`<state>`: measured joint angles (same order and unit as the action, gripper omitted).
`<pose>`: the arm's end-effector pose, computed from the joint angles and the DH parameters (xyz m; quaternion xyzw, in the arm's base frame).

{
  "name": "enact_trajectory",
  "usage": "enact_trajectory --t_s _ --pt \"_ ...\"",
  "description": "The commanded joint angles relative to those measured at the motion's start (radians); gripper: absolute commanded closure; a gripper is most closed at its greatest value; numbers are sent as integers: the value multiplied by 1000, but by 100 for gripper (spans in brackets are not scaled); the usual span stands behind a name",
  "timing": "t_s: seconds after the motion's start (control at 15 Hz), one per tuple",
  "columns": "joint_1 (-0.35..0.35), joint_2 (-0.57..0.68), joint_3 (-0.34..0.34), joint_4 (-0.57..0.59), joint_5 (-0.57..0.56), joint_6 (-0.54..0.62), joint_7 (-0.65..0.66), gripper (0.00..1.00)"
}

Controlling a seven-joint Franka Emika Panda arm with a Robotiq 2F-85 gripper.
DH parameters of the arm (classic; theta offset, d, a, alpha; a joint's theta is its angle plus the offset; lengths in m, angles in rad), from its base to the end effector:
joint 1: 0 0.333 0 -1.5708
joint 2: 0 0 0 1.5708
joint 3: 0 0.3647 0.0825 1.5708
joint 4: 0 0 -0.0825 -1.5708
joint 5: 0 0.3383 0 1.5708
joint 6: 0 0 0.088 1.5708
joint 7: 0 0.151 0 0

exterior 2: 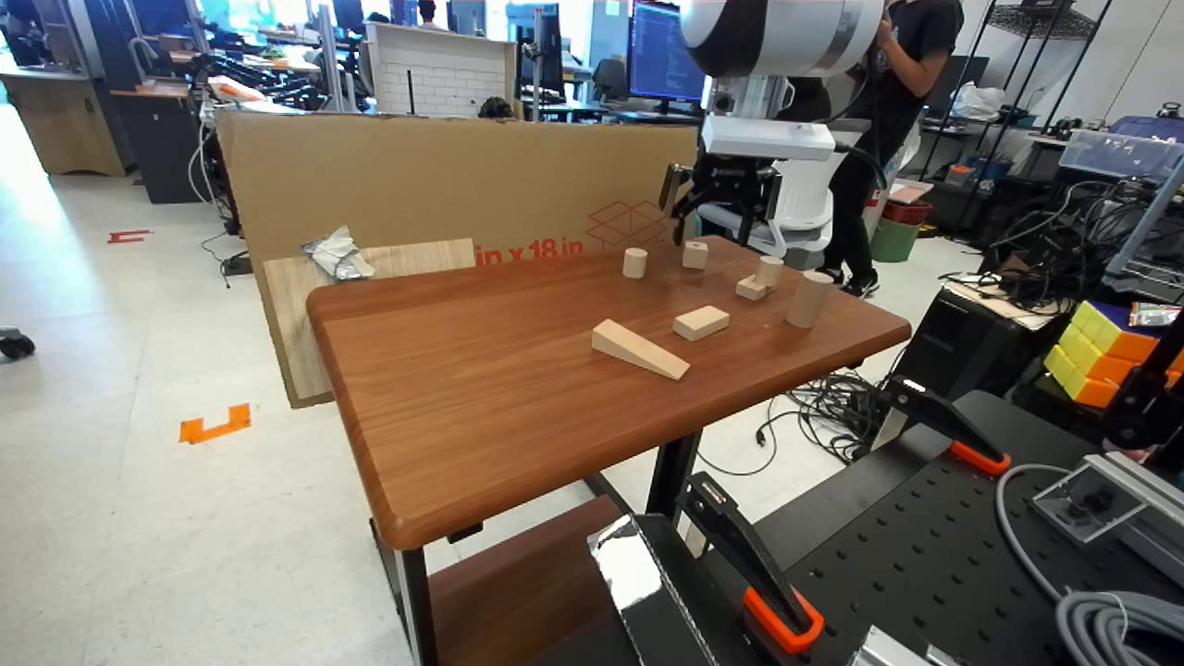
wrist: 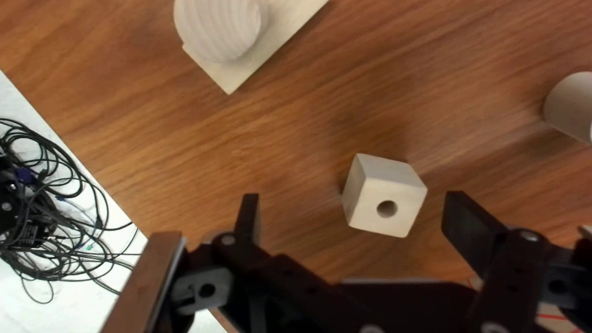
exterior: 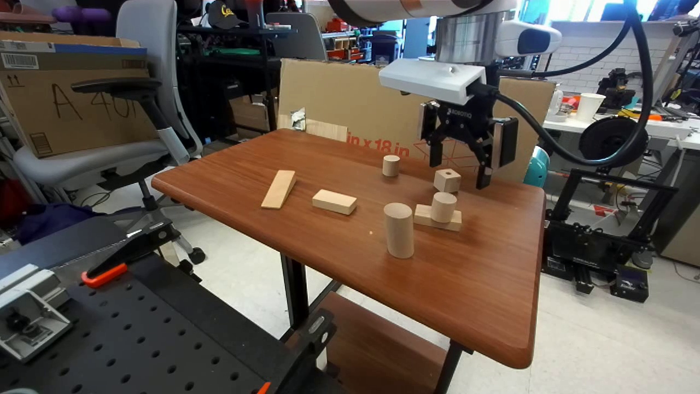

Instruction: Move the wooden cube forwards then backwards

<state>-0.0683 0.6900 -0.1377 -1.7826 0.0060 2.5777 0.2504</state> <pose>0.6621 -0.1278 0.2102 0.9751 -0.2105 0.0565 0.0398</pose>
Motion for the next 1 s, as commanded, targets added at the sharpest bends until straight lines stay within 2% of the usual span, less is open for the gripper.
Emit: enact_trajectory --t_s 0.0,0.13,0.4,0.67,0.93 --pt "-4 41 5 41 20 -1 -8 26" --pt "-3 51 6 45 20 -5 -9 31" --pt "-8 52 20 43 26 -12 -24 64" --pt "-8 30 32 47 21 -17 -46 91" --pt "-14 -20 34 34 39 -41 -35 91"
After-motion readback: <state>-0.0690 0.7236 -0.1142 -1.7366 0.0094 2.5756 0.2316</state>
